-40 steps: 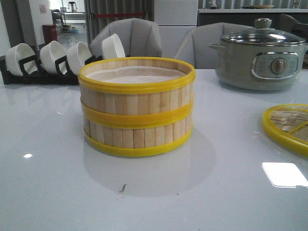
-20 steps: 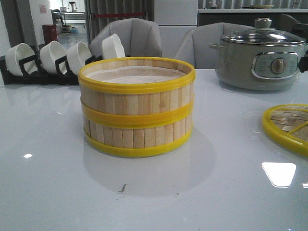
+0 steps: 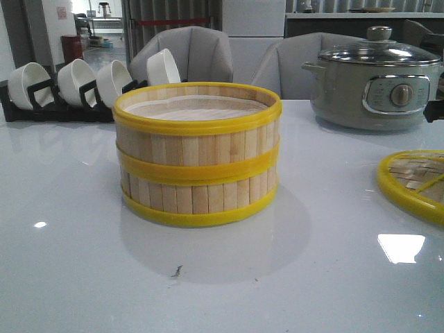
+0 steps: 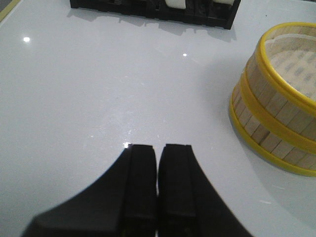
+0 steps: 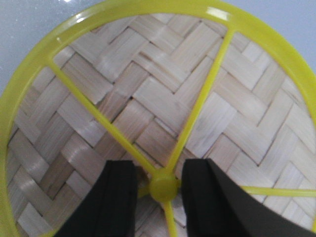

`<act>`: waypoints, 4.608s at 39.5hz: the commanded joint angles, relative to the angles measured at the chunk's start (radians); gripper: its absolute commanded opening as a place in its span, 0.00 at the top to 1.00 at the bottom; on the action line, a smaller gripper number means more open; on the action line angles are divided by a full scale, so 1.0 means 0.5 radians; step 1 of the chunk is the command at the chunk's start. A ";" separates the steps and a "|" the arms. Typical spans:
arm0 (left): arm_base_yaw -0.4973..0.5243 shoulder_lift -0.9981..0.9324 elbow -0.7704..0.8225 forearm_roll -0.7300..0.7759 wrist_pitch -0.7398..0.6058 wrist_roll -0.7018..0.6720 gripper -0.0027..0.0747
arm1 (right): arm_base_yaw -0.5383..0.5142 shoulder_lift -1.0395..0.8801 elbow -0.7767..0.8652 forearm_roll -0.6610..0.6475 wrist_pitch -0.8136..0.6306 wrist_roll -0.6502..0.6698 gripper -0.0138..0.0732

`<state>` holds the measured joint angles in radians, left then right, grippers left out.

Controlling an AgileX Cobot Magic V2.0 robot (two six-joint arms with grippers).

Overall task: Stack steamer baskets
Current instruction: 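Grasp the lid's center hub with the right gripper and lift, then carry the lid over the stack and lower it onto the top basket, then open the right gripper and raise it off the lid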

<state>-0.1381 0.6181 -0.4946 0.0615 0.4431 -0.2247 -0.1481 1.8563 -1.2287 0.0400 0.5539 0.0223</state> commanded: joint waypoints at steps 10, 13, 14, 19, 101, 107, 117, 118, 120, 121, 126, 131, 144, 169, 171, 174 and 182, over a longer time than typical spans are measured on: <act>-0.005 -0.007 -0.057 -0.010 -0.158 -0.021 0.85 | -0.009 -0.067 -0.061 -0.017 -0.135 -0.014 0.68; -0.005 -0.007 -0.057 -0.010 -0.158 -0.021 0.85 | -0.009 -0.067 -0.063 -0.017 -0.133 -0.014 0.82; -0.005 -0.007 -0.057 -0.010 -0.158 -0.021 0.85 | -0.006 -0.069 -0.063 -0.017 -0.133 -0.014 0.82; -0.005 -0.007 -0.057 -0.010 -0.158 -0.021 0.85 | 0.018 -0.103 -0.063 -0.017 -0.114 -0.014 0.81; -0.005 -0.007 -0.057 -0.010 -0.158 -0.021 0.85 | 1.418 0.429 -1.878 -0.017 0.874 -0.014 0.81; -0.005 -0.007 -0.057 -0.010 -0.158 -0.021 0.85 | 1.418 0.429 -1.878 -0.017 0.895 -0.014 0.81; -0.005 -0.007 -0.057 -0.010 -0.158 -0.021 0.85 | 1.418 0.429 -1.878 -0.017 0.891 -0.014 0.81; -0.005 -0.007 -0.057 -0.010 -0.158 -0.021 0.85 | 1.418 0.429 -1.878 -0.017 0.891 -0.014 0.81; -0.005 -0.007 -0.057 -0.010 -0.158 -0.021 0.85 | 1.418 0.429 -1.878 -0.017 0.891 -0.014 0.81; -0.005 -0.007 -0.057 -0.010 -0.158 -0.021 0.85 | 1.418 0.429 -1.878 -0.017 0.891 -0.014 0.81; -0.005 -0.007 -0.057 -0.010 -0.158 -0.021 0.85 | 1.418 0.429 -1.878 -0.017 0.898 -0.014 0.81; -0.005 -0.007 -0.057 -0.010 -0.158 -0.021 0.85 | 1.418 0.429 -1.878 -0.017 0.891 -0.014 0.80; -0.005 -0.007 -0.057 -0.010 -0.158 -0.021 0.85 | 1.418 0.410 -1.878 -0.017 0.823 -0.014 0.30; -0.005 -0.007 -0.057 -0.010 -0.158 -0.021 0.85 | 1.302 0.156 -1.874 -0.191 0.511 -0.014 0.30; -0.005 -0.007 -0.057 -0.010 -0.158 -0.021 0.85 | 1.263 0.121 -1.869 -0.205 0.511 -0.014 0.30; -0.005 -0.007 -0.057 -0.010 -0.158 -0.021 0.85 | 1.198 0.046 -1.836 -0.209 0.506 -0.014 0.30; -0.005 -0.007 -0.057 -0.010 -0.158 -0.021 0.85 | 1.001 -0.284 -1.460 -0.209 0.311 -0.014 0.30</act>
<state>-0.1381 0.6181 -0.4946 0.0615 0.4431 -0.2247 0.3863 1.8373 -1.9978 -0.0472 0.8219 0.0223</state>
